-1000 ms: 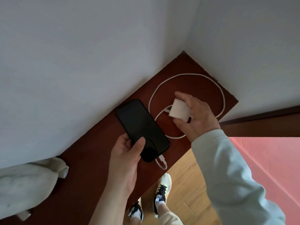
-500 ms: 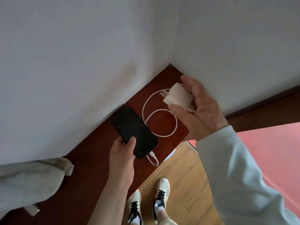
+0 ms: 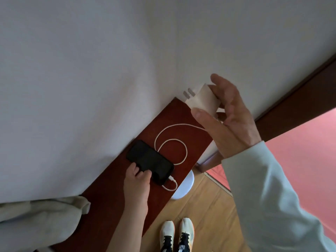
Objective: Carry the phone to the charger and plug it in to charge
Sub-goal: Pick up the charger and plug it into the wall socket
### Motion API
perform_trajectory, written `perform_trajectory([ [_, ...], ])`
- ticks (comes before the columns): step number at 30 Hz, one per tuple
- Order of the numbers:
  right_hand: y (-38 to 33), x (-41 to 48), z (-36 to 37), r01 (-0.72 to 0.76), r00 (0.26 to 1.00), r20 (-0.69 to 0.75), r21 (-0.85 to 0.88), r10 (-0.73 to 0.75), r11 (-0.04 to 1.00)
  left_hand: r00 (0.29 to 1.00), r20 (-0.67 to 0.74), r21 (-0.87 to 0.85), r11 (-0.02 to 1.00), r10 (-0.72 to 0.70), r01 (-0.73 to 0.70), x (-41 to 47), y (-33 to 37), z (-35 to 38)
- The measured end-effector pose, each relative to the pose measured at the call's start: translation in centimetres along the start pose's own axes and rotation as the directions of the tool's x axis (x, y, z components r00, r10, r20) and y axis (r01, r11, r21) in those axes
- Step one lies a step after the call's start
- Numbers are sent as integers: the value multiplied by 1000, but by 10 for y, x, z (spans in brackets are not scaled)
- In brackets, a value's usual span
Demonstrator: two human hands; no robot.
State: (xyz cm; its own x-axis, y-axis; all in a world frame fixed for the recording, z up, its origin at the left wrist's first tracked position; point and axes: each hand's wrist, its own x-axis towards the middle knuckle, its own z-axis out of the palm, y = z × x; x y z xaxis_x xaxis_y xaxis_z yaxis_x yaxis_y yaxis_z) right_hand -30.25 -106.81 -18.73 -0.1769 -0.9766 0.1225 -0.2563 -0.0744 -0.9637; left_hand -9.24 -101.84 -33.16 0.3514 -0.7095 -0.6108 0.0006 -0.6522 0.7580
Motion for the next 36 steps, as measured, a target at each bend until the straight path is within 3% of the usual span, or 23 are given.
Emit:
perform_trajectory([
  [7, -32, -8, -18, 36, 991, -131, 87, -24, 996, 963, 228, -287, 955, 143, -74, -29, 49, 16],
  [14, -71, -18, -40, 70, 971, -236, 177, -27, 982, 813, 449, -608, 794, 372, -28, -92, 147, 31],
  [19, -99, -26, -60, 161, 946, -317, 256, -75, 953, 707, 538, -642, 767, 459, -9, -118, 183, 34],
  [28, -136, -34, -93, 362, 876, -444, 346, -189, 865, 628, 616, -589, 807, 476, -34, -147, 189, 66],
  [31, -138, -33, -97, 341, 875, -466, 405, -129, 848, 643, 576, -568, 813, 505, -130, -150, 184, 75],
  [36, -138, -29, -94, 318, 888, -447, 433, -105, 843, 785, 461, -489, 857, 414, -166, -132, 155, 81],
])
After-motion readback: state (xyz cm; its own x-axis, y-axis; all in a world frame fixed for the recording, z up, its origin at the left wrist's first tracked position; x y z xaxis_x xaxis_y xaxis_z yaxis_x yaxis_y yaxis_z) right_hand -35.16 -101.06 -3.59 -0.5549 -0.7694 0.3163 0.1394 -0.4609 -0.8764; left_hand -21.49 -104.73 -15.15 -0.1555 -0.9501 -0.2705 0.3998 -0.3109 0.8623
